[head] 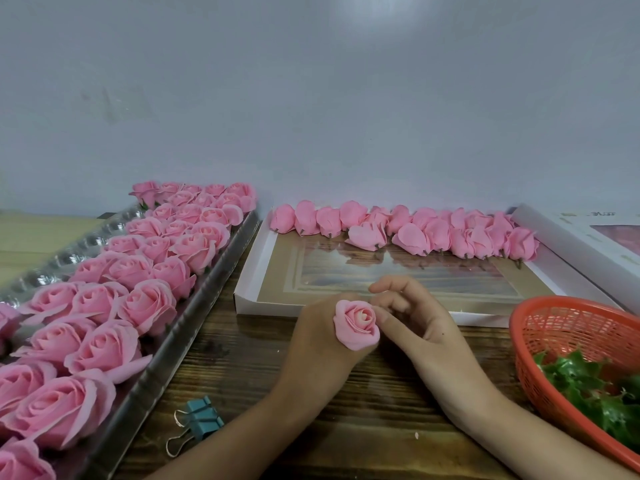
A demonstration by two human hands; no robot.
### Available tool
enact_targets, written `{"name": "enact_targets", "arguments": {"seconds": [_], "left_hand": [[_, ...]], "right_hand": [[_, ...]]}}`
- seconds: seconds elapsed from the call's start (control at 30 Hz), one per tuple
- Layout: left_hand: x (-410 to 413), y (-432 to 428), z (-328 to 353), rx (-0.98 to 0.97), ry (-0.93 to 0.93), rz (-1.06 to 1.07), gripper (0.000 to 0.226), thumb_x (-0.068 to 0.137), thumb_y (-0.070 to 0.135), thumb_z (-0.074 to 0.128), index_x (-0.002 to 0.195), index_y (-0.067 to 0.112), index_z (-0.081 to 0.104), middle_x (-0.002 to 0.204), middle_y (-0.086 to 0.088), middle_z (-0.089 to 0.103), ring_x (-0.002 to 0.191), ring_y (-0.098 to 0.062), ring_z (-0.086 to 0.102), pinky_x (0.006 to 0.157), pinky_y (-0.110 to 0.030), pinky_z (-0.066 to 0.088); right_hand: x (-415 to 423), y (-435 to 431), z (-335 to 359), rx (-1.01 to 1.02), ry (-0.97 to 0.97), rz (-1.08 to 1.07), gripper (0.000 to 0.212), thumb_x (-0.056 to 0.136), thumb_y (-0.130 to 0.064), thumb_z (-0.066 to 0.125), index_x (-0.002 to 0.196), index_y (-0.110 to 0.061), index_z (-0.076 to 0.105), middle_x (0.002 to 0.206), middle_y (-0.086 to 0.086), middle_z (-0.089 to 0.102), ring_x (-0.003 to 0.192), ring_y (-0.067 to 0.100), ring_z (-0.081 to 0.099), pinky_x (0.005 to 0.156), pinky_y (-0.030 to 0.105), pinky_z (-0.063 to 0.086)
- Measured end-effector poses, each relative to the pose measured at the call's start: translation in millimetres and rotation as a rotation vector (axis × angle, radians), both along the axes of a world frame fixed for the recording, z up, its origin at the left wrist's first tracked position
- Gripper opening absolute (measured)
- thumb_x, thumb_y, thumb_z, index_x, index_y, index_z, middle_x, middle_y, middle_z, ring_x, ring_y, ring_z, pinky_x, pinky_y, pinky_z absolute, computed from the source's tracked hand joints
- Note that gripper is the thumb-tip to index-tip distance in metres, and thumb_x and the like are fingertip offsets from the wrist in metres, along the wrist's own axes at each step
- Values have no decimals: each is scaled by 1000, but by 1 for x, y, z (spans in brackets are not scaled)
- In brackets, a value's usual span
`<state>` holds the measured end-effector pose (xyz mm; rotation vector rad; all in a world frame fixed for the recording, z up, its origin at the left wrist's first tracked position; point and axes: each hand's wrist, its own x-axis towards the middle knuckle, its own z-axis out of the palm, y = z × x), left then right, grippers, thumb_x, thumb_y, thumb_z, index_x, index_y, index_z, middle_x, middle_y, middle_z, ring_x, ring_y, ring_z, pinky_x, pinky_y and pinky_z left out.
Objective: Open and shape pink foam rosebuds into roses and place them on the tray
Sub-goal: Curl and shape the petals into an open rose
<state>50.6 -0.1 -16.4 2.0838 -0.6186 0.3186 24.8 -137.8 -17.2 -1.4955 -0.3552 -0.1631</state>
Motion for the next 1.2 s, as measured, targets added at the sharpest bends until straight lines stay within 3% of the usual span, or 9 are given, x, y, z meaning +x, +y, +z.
{"name": "enact_targets", "arguments": {"seconds": [0.17,0.33,0.43,0.53,0.67,0.77,0.93,1.07,1.2], "left_hand": [[0,0,1,16,50,20,4,79,14,70,81,10,68,74,4,59,68,-5,54,63,-3,36],[-3,0,1,13,54,56,23,78,17,72,68,28,55,62,18,51,58,-1,52,59,-4,39],[0,0,0,11,86,56,5,79,17,71,79,15,67,72,6,59,66,-5,55,62,-4,38],[2,-1,-2,27,112,27,15,81,15,68,91,3,70,84,-7,65,80,-15,61,69,-6,39],[-2,0,4,-26,51,8,7,77,13,70,84,14,73,76,7,64,68,-1,58,64,-4,40],[-4,0,5,-21,17,17,8,76,11,71,83,12,73,75,5,65,70,-4,60,65,-5,40],[-4,0,3,0,13,5,7,78,13,71,84,10,71,75,6,62,72,-8,60,68,-13,45],[-9,1,5,29,-58,-34,2,81,13,70,79,13,68,69,13,56,62,3,52,61,-5,40],[-18,-1,13,4,-81,-116,15,79,11,65,69,18,57,61,17,45,59,6,48,59,-6,36]], "right_hand": [[1,0,-2,-72,-66,-85,30,79,-26,64,102,-9,57,71,-3,59,75,21,52,77,33,42],[1,-2,-3,-54,-75,-102,20,91,-29,65,101,-13,59,69,-3,57,73,15,52,78,30,42],[0,0,-2,-63,-69,-64,18,84,-29,64,100,-22,62,71,-6,59,74,21,51,74,32,41],[-1,-1,-3,-41,-65,-42,18,85,-31,70,101,-23,63,75,-2,58,75,23,50,73,30,41],[1,-1,-6,-35,-70,-39,26,82,-31,66,104,-17,61,74,-3,57,75,22,49,75,31,41],[3,0,-8,-63,-75,-39,20,84,-26,62,103,-19,61,74,-1,57,76,25,51,78,39,41],[1,1,-6,-114,-91,-63,14,87,-28,61,100,-29,63,78,3,56,80,35,54,80,40,44],[0,-1,-7,-117,-73,-63,17,89,-26,57,104,-19,61,77,-7,56,77,16,55,77,25,45],[0,-2,-5,-62,4,-84,12,97,-9,52,105,-12,61,82,7,53,81,19,52,80,30,42]]}}
